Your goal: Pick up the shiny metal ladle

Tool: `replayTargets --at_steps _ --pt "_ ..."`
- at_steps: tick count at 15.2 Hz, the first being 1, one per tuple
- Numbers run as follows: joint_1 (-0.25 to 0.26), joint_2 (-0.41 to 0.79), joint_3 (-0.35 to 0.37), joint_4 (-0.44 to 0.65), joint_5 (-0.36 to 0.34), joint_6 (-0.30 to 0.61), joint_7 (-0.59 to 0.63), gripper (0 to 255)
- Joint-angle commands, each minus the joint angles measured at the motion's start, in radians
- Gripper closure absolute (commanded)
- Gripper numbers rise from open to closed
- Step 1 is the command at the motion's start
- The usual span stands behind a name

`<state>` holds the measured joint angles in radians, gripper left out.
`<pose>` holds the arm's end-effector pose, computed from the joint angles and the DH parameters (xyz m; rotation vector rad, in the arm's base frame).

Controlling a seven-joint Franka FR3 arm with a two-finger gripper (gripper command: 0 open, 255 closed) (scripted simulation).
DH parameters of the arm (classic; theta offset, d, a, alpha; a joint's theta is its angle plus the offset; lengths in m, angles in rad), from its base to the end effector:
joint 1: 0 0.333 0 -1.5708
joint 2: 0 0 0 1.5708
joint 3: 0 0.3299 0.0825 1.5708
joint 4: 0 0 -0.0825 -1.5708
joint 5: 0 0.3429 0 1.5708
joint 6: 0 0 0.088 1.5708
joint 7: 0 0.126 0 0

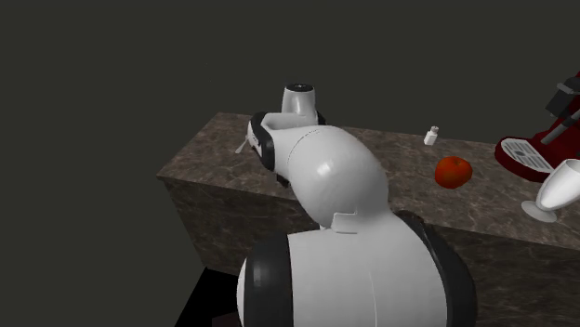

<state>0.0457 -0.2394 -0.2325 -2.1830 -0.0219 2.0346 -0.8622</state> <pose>0.4422 -0.0918 0.5044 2.9427 1.0549 0.1423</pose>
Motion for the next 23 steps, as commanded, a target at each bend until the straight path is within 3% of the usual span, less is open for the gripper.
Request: replayTargets --at_steps 1,7,13,22,23 --pt "0.004 0.087 -0.024 0.056 0.011 0.032 -0.088 0" --pt "-0.003 0.324 -0.05 0.241 0.065 0.085 -0.315 0" --pt "-0.038 0.559 -0.031 0.474 0.116 0.094 -0.506 0" --pt "-0.041 0.595 -0.024 0.421 0.13 0.182 -0.515 0" --pt "-0.042 0.594 -0.024 0.421 0.13 0.181 -0.515 255"
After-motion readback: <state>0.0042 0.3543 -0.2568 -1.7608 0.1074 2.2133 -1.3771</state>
